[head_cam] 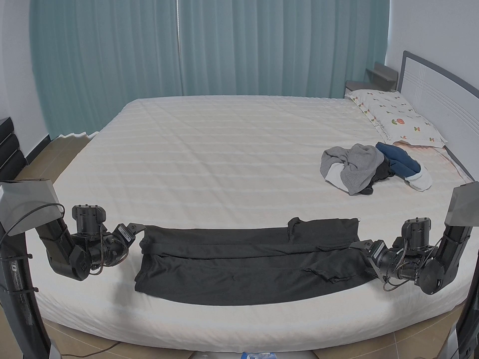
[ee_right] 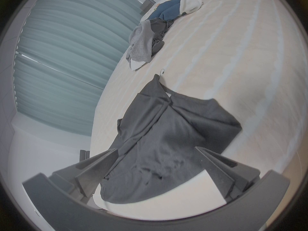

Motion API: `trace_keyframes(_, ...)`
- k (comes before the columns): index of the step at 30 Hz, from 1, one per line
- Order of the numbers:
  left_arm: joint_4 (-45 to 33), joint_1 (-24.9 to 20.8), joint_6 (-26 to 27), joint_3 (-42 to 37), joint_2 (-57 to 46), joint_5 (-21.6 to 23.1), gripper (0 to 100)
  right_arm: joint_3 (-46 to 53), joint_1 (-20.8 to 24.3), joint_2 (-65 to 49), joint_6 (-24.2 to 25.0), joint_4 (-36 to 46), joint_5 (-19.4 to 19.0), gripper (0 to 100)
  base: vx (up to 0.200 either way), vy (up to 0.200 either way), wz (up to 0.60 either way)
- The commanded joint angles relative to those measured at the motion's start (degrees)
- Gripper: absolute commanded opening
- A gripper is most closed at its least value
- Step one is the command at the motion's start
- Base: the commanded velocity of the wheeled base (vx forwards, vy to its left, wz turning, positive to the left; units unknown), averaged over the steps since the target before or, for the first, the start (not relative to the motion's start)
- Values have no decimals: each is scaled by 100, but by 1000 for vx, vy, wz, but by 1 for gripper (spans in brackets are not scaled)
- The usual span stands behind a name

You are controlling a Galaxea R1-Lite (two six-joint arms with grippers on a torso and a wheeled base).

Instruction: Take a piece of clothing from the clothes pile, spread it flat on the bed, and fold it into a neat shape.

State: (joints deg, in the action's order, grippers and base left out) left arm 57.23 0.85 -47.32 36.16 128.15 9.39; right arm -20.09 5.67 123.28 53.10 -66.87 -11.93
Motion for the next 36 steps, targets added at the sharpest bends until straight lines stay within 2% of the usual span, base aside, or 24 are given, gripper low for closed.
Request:
trace_keyframes(1, 25, -112, -5, -329, -106, 2, 100, 339, 48, -76, 25, -248, 16, 100, 0, 0, 0)
trace_keyframes(7, 227, -164, 13, -742, -194, -25, 100, 576, 13, -15, 280, -652, 16, 100, 0, 0, 0)
trace_keyframes(11, 227, -384, 21, -935, -176, -69, 100, 664, -4, -15, 368, -679, 16, 100, 0, 0, 0)
trace_keyframes(21, 174, -771, 74, -961, 44, -587, 100, 752, -119, 38, 376, -679, 25, 100, 0, 0, 0)
trace_keyframes(34, 192, -912, 188, -900, 246, -710, 100, 787, -48, 170, 368, -767, 77, 100, 0, 0, 0)
trace_keyframes(35, 192, -920, 188, -909, 255, -789, 0, 787, -48, 205, 368, -767, 86, 100, 0, 0, 0)
trace_keyframes(36, 200, -920, 188, -900, 255, -860, 0, 779, -48, 222, 368, -767, 112, 100, 0, 0, 0)
